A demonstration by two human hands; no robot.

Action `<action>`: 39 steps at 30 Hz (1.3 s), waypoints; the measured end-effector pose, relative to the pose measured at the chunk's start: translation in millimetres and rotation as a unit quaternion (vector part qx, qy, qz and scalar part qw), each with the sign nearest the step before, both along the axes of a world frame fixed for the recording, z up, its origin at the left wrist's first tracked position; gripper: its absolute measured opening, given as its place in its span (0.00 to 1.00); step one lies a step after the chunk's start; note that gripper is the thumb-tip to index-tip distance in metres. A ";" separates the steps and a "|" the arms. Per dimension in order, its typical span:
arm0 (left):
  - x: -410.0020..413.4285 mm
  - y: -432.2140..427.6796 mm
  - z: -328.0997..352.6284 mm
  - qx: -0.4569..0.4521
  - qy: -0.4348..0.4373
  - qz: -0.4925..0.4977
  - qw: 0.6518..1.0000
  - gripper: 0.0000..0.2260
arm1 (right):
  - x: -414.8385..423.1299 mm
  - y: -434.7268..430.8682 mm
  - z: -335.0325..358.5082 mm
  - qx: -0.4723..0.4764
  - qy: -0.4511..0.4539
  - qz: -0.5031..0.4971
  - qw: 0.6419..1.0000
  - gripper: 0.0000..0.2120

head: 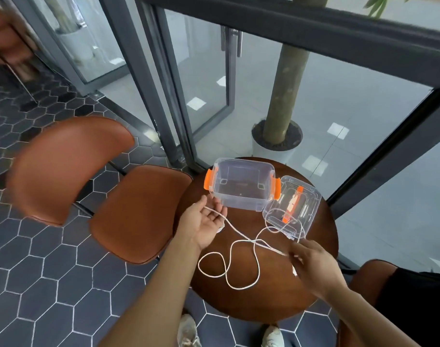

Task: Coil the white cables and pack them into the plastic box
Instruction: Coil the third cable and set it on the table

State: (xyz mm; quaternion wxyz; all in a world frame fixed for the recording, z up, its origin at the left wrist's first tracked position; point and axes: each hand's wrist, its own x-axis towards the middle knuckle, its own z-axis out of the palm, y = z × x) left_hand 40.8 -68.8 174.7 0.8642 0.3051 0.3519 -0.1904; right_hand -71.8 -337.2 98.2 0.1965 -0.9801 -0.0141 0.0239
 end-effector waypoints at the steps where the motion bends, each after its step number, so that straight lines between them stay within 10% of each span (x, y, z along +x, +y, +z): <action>1: 1.4 4.8 2.6 0.006 -0.005 0.010 1.000 0.13 | 2.0 -0.8 -6.2 0.003 0.029 -0.012 1.000 0.08; 16: -0.9 76.1 28.8 0.050 -0.134 0.049 0.988 0.16 | 66.2 46.4 -2.8 -0.036 0.205 -0.030 0.978 0.10; 20: -10.7 58.0 37.2 0.048 -0.151 0.028 0.987 0.15 | 74.8 92.3 35.2 0.182 0.164 0.026 0.969 0.11; 25: -14.5 38.7 45.4 0.025 -0.160 0.009 0.987 0.17 | 73.1 152.6 79.4 0.444 0.168 0.152 0.867 0.15; 39: -14.1 47.7 39.4 0.092 -0.129 -0.048 0.986 0.17 | 85.3 125.2 47.5 0.329 0.151 0.127 0.923 0.15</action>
